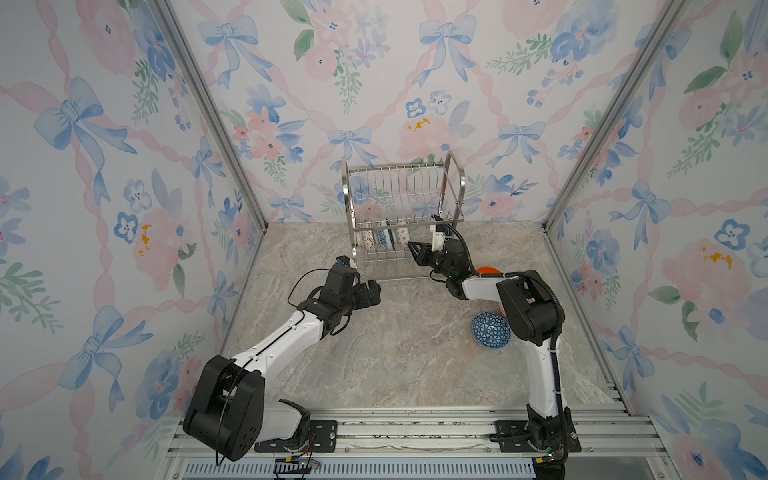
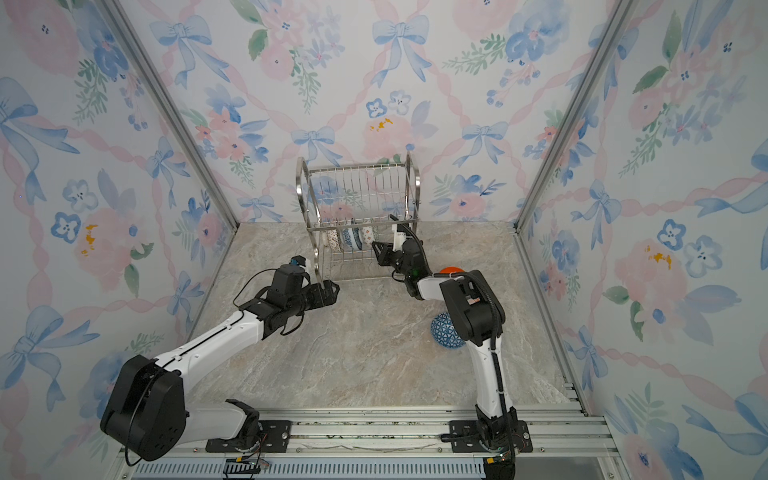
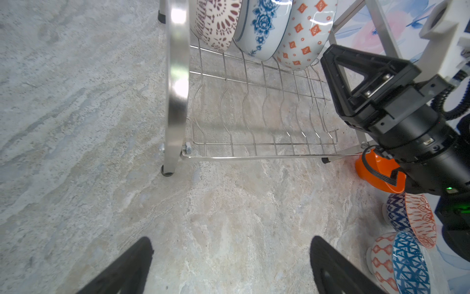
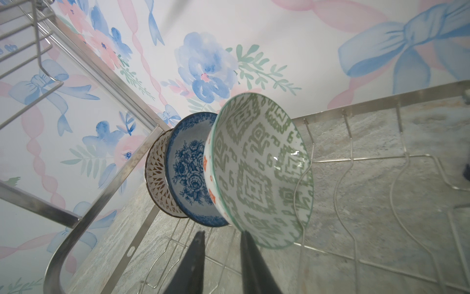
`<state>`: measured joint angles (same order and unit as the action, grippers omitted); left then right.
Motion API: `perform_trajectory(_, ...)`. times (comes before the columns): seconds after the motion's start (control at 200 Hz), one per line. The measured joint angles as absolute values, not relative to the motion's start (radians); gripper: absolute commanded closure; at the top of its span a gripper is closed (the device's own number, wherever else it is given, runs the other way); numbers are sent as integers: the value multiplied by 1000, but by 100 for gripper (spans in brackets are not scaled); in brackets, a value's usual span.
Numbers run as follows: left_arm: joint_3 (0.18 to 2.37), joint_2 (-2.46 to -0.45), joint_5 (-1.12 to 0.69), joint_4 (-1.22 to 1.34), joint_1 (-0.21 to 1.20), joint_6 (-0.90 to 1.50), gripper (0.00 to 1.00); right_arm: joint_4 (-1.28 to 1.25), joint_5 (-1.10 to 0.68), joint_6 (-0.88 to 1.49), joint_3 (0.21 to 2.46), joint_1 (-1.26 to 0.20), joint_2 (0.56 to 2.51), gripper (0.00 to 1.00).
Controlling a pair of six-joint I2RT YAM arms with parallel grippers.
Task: Load bowls into a dish rack
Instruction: Place the bowl in the dish rack, then pick up the bowl from the middle-right of the table.
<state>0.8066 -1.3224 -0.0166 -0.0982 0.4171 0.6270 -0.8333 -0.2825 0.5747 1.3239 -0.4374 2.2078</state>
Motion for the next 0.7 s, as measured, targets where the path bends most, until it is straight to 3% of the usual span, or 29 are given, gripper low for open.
perform_trajectory(0.7,748,-1249,-34,-97,417,629,2,-819,-245,545,1122,-511,2023,68)
